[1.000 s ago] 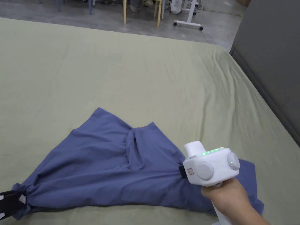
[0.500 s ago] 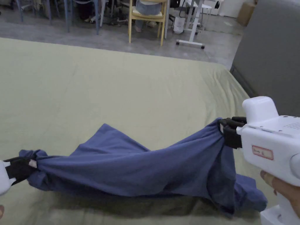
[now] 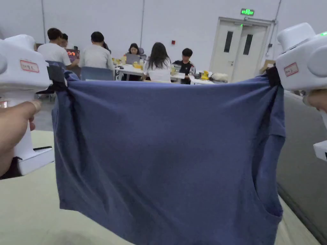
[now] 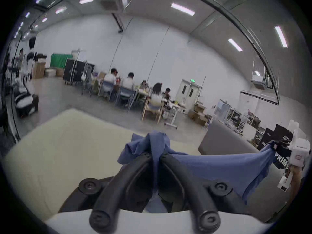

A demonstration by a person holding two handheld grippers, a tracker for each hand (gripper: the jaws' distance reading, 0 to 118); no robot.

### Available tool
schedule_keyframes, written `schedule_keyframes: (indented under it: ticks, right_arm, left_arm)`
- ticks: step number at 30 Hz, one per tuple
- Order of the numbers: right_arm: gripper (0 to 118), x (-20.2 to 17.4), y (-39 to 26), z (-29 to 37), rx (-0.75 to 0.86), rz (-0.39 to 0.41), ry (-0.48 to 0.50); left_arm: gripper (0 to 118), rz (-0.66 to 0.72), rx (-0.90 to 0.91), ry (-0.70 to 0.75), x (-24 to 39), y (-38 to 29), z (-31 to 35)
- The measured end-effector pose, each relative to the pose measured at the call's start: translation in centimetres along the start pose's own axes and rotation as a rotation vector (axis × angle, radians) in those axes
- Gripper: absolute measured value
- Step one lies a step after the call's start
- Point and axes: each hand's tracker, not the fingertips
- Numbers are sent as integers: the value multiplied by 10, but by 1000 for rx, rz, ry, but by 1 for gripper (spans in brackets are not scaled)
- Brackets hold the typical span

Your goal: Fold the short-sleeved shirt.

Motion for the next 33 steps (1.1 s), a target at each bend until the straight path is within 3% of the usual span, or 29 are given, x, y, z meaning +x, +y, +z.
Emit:
schedule_keyframes:
  ticks: [6, 9, 12, 15, 16, 17, 18, 22, 33]
  right_arm:
    - [5, 20, 66, -41, -23, -23, -51]
    - [5, 20, 85, -59, -49, -11, -55]
    - [5, 20, 96, -74, -68, -74, -39]
    - [5, 17, 98, -82, -83, -45, -111]
    - [5, 20, 99, -85, -86, -77, -79]
    - [5, 21, 97, -84, -52, -167, -24]
    - [5, 19, 97, -85, -50, -188, 1]
    - [5, 2, 94, -98, -92, -99, -53]
    - [5, -1, 83, -127, -105, -117, -73]
  left_arm:
    - [0, -182, -3, 14, 20, 81, -23]
    - [0, -188, -17, 8, 14, 103, -34]
    - [0, -160, -11, 24, 6, 114, -38]
    - [0, -157, -8, 140, -11, 120, -41]
    - [0, -120, -33, 93, -21, 118, -45]
    - [0, -83, -24, 47, -25, 113, -48]
    - [0, -88, -25, 56, -25, 108, -50]
    - [0, -71, -90, 98, -32, 90, -69]
    - [0, -71, -67, 86, -48, 102, -90]
